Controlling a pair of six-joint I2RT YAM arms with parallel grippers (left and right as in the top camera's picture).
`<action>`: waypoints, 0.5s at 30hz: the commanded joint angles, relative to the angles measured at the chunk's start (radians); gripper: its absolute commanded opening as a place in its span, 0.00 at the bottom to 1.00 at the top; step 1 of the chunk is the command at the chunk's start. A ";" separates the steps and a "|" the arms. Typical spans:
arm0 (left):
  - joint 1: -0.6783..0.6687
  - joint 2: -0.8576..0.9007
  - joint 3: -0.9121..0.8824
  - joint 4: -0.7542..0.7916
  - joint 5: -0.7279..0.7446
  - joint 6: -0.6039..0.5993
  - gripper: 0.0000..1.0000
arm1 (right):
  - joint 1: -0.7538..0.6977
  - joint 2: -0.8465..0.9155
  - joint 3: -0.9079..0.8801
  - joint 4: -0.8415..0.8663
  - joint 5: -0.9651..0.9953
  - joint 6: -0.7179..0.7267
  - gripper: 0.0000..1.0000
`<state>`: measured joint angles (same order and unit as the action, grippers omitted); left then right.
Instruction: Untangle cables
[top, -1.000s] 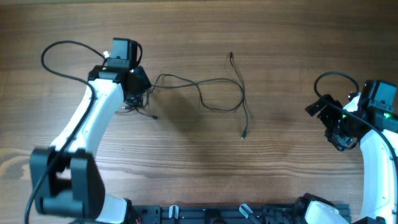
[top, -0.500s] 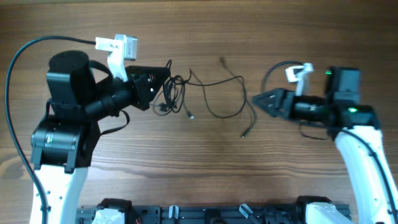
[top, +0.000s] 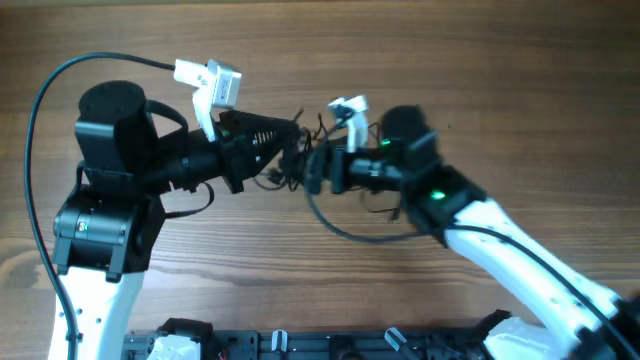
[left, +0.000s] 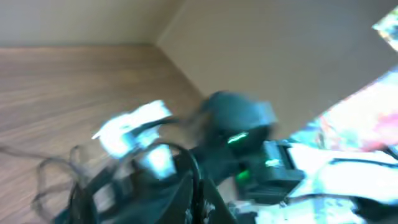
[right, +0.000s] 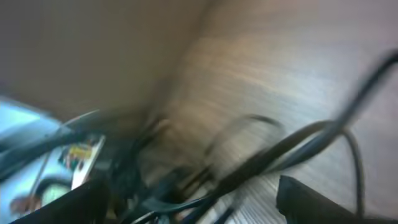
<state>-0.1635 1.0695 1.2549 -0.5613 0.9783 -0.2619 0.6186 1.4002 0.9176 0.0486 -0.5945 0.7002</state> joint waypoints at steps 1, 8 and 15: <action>-0.005 -0.007 0.014 0.064 0.246 0.023 0.04 | 0.021 0.135 0.003 -0.034 0.310 0.138 0.93; 0.119 -0.049 0.014 0.029 0.225 0.023 0.04 | -0.209 0.101 0.003 -0.362 0.391 0.050 1.00; 0.275 -0.047 0.013 -0.164 -0.099 0.023 0.04 | -0.409 -0.140 0.003 -0.550 0.476 -0.124 1.00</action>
<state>0.0746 1.0473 1.2484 -0.6895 1.0241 -0.2497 0.2726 1.3556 0.9371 -0.4747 -0.2462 0.6312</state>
